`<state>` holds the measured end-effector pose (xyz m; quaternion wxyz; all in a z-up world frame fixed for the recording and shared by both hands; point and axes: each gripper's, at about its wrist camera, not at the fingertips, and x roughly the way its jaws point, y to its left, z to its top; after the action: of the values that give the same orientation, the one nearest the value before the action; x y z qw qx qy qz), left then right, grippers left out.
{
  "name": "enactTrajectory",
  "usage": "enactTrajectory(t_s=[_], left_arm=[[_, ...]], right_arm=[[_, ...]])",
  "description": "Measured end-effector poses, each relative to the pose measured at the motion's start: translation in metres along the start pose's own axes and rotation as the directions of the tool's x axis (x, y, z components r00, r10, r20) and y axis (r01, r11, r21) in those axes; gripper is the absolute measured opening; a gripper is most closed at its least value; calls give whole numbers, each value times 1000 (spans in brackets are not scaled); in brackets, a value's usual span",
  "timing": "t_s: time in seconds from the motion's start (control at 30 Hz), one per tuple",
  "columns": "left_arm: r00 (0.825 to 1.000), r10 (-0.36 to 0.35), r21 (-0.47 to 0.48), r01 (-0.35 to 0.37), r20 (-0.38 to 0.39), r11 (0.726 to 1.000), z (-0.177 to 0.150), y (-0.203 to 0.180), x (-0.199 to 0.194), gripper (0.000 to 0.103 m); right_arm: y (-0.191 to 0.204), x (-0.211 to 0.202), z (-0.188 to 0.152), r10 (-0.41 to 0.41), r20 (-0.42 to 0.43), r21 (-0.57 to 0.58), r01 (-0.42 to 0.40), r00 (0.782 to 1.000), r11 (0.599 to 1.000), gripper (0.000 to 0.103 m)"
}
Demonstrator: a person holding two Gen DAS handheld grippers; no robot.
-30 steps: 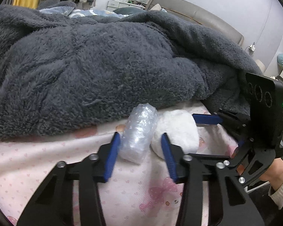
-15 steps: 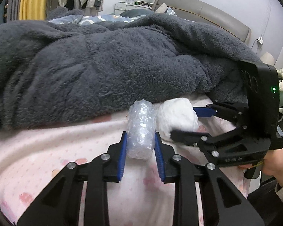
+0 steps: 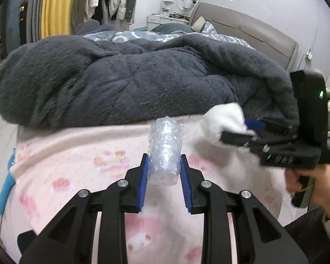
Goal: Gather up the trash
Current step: 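Grasp the clear plastic roll with the left tool while the right tool grasps the white cloth bundle, then carry the plastic roll and white cloth bundle over the green bin with both tools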
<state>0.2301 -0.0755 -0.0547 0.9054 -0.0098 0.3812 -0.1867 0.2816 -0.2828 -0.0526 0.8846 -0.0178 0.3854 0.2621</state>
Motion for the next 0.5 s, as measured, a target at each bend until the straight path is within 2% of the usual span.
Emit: enactTrajectory(t_s=[0.23, 0.5], left_arm=[[998, 52, 12, -52, 21, 999, -13, 0, -31, 30], [988, 151, -22, -150, 14, 988, -35, 15, -66, 30]], right_arm=[[7, -30, -12, -9, 17, 21, 8, 1000, 1000, 57], [41, -55, -30, -9, 31, 28, 8, 999, 1000, 57]])
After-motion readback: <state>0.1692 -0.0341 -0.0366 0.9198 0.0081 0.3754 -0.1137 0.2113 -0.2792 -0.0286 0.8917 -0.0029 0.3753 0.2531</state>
